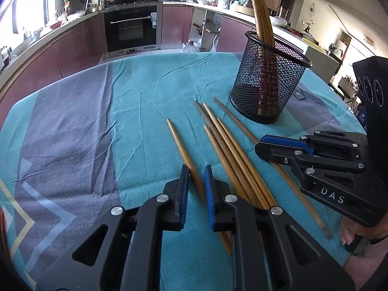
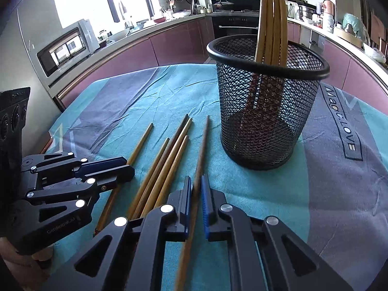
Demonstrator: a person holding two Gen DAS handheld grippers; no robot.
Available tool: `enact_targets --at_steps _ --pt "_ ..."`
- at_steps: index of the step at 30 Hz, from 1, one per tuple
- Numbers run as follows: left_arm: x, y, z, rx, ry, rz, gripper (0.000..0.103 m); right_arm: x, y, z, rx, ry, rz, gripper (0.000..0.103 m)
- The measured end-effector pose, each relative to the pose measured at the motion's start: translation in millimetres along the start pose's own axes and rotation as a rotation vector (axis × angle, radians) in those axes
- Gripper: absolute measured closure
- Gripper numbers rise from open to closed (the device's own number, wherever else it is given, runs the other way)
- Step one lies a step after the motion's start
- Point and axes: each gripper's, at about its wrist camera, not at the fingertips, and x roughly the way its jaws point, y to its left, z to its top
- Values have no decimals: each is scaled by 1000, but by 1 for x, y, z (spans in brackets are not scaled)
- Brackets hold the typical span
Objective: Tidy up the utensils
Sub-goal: 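Grasp a chopstick with the left gripper while the right gripper grasps another, then carry both held chopsticks up and lower them into the mesh cup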
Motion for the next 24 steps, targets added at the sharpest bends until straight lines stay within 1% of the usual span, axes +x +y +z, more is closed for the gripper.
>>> enact_targets --at_steps 9,19,24 --pt "-4 1 -1 -13 -2 -6 95 -17 -5 -4 8 -28 46 97" --pt "-16 4 0 -19 -29 -13 96 -44 -7 -6 11 -80 103 97" --pt "-25 7 0 -32 -44 -35 96 -55 -8 -5 15 -104 119 97"
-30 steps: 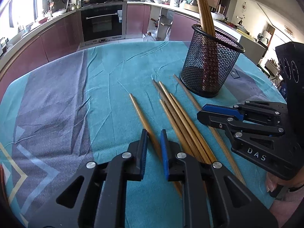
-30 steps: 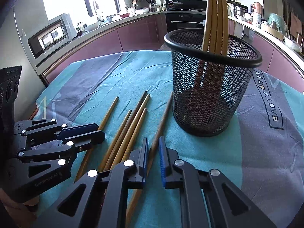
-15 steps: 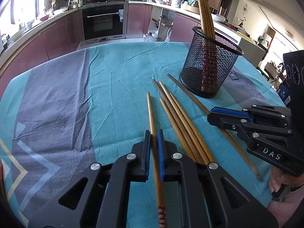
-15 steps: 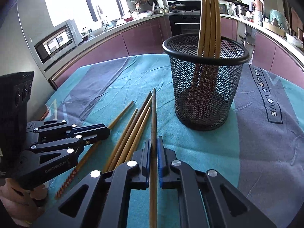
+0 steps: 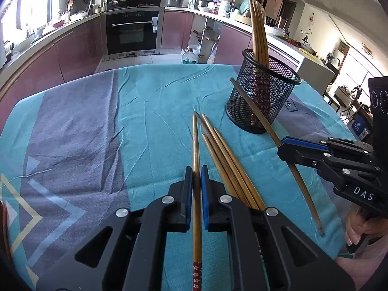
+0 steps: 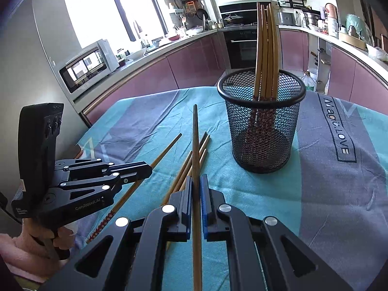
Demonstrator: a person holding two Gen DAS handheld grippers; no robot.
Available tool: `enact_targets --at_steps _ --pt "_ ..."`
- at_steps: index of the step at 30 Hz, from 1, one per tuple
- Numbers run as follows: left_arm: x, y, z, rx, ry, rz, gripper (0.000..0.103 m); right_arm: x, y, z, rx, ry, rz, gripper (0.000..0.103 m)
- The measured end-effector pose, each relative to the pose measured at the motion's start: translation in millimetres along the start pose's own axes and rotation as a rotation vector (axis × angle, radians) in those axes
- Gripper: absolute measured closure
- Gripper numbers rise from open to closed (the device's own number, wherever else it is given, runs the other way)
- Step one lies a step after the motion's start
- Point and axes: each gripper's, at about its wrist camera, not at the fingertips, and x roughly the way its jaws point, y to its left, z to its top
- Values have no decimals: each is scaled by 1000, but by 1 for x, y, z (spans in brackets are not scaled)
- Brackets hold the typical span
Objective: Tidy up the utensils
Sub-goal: 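Carry both held chopsticks up and lower them into the mesh cup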
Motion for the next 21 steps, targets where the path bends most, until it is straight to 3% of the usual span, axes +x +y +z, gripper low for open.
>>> enact_targets --at_steps 21 --pt "-60 -2 15 -19 -122 -138 96 -41 -2 13 12 -119 26 98"
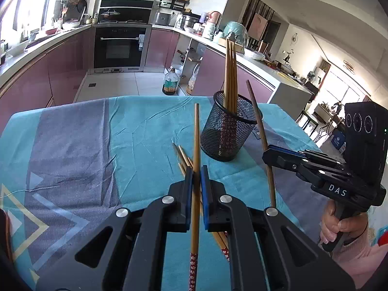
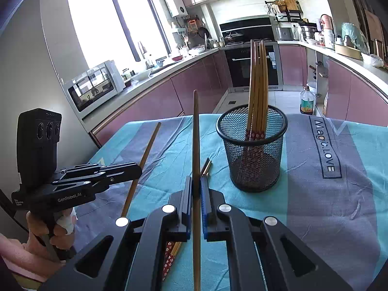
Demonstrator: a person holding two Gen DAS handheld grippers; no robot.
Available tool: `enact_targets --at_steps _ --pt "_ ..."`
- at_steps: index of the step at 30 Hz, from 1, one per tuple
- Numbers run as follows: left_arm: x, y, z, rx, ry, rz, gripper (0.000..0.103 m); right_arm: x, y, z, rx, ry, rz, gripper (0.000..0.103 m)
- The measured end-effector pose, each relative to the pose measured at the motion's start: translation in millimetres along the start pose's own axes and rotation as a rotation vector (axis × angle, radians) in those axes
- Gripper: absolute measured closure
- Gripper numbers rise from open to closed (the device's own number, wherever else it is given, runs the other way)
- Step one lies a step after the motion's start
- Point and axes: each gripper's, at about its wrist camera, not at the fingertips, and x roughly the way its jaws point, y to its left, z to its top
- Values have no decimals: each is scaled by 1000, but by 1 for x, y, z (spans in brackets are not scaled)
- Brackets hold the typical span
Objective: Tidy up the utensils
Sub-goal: 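Carry both held chopsticks up and lower them into the mesh cup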
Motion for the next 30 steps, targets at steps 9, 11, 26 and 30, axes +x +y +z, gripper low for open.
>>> enact_targets --at_steps 9,11,26,30 --pt "-23 -10 12 7 -53 -38 96 -18 -9 6 19 -53 4 98" --pt "-28 -12 14 8 -65 -47 96 -20 -10 9 22 -62 6 98" --pt "-58 -20 35 12 -145 -95 96 -40 -16 32 7 -142 -2 98" --pt "-63 -24 44 22 -168 -98 96 -48 -14 41 -9 -170 -12 98"
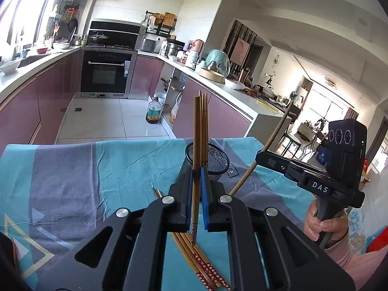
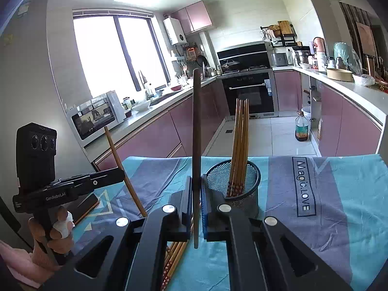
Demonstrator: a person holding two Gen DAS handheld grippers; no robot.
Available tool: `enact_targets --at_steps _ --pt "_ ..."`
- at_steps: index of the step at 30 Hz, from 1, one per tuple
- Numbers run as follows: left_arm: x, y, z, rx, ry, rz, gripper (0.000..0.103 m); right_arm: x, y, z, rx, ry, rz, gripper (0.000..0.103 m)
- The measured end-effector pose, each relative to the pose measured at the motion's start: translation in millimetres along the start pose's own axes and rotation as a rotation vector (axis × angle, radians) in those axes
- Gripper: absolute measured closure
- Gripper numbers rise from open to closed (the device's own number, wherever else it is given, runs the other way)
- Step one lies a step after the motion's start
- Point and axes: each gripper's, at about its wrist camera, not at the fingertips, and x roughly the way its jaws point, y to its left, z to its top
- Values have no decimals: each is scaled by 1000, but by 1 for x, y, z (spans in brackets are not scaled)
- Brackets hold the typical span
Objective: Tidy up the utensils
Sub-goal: 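Carry both held chopsticks up and lower them into the mesh cup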
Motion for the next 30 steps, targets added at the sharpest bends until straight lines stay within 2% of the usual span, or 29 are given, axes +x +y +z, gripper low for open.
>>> enact_targets --at_steps 20,30 --pt "13 -23 56 49 -79 -37 96 -20 -4 43 -75 -108 -40 98" --pt "12 -36 83 75 -131 -33 96 -15 -10 59 -85 -128 -55 98"
